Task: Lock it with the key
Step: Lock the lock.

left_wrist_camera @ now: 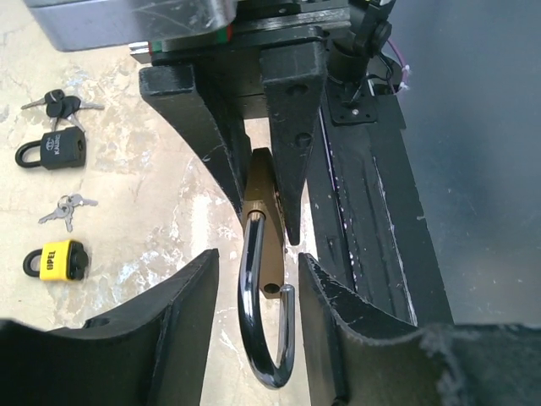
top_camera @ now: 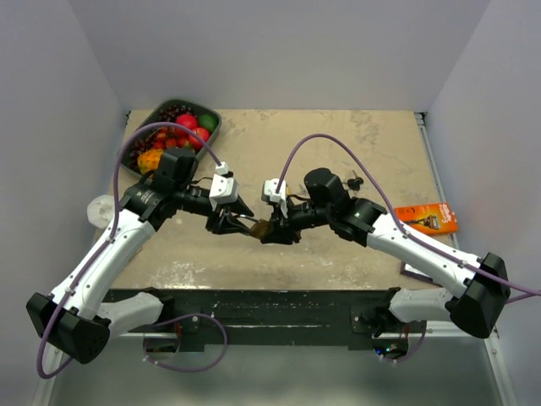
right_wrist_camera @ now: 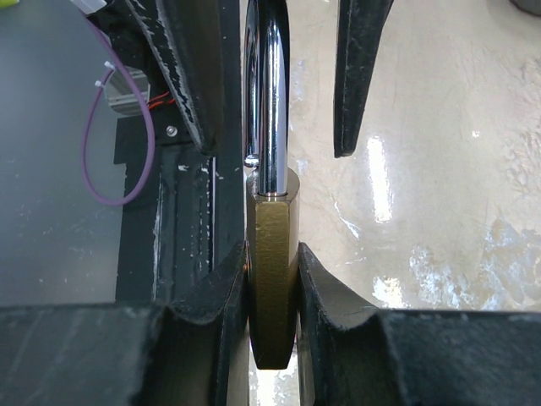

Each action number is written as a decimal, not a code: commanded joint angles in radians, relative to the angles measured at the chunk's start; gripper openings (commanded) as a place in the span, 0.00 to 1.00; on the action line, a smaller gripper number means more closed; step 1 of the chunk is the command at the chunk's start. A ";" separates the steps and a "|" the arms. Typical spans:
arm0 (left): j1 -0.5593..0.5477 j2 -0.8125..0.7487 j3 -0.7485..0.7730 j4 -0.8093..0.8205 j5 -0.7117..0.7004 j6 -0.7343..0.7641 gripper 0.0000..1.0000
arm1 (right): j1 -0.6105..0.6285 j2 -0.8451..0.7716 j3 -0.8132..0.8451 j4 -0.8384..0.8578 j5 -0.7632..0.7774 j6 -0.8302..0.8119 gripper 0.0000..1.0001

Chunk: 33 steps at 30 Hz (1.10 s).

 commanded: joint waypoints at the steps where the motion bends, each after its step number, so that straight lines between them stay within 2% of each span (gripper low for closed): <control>1: -0.013 0.006 -0.014 0.063 -0.008 -0.033 0.46 | -0.003 -0.025 0.075 0.086 -0.044 -0.018 0.00; 8: -0.031 0.023 -0.011 0.045 -0.071 -0.026 0.29 | -0.003 -0.024 0.080 0.080 -0.044 -0.022 0.00; 9: -0.036 0.031 -0.006 0.031 -0.077 -0.023 0.21 | -0.003 -0.022 0.080 0.078 -0.044 -0.024 0.00; 11: -0.039 0.037 0.002 0.026 -0.095 -0.024 0.13 | -0.004 -0.016 0.082 0.070 -0.051 -0.027 0.00; 12: -0.039 0.043 0.005 0.018 -0.100 -0.023 0.04 | -0.004 -0.015 0.085 0.067 -0.053 -0.028 0.00; 13: -0.039 0.044 0.009 0.015 -0.100 -0.021 0.00 | -0.003 -0.013 0.086 0.067 -0.056 -0.027 0.00; 15: -0.039 0.038 0.012 0.020 -0.077 -0.035 0.00 | -0.003 -0.015 0.082 0.072 -0.077 -0.018 0.00; 18: 0.008 0.009 -0.017 0.090 0.047 -0.105 0.00 | -0.004 -0.030 0.060 0.099 -0.082 0.013 0.50; 19: 0.057 0.000 -0.052 0.132 0.088 -0.139 0.00 | -0.007 -0.041 0.048 0.109 -0.076 0.022 0.69; 21: 0.102 -0.032 -0.084 0.260 0.196 -0.265 0.00 | -0.012 -0.106 -0.027 0.203 -0.070 0.057 0.77; 22: 0.126 -0.040 -0.093 0.282 0.221 -0.298 0.00 | -0.010 -0.136 -0.061 0.248 -0.055 0.065 0.87; 25: 0.130 -0.061 -0.098 0.317 0.257 -0.334 0.00 | -0.012 -0.257 -0.202 0.478 0.017 0.099 0.98; 26: 0.130 -0.067 -0.103 0.360 0.274 -0.357 0.00 | -0.012 -0.272 -0.237 0.497 0.024 0.102 0.98; 28: 0.131 -0.095 -0.133 0.431 0.285 -0.453 0.00 | -0.012 -0.277 -0.239 0.497 0.034 0.113 0.99; 30: 0.131 -0.133 -0.161 0.570 0.290 -0.527 0.00 | -0.012 -0.230 -0.193 0.451 -0.004 0.127 0.97; 31: 0.131 -0.147 -0.196 0.630 0.288 -0.628 0.00 | -0.012 -0.216 -0.173 0.407 -0.031 0.125 0.97; 32: 0.131 -0.170 -0.216 0.772 0.287 -0.683 0.00 | -0.012 -0.200 -0.147 0.399 -0.054 0.130 0.97; 33: 0.131 -0.176 -0.251 0.841 0.282 -0.737 0.00 | -0.012 -0.190 -0.141 0.399 -0.073 0.128 0.97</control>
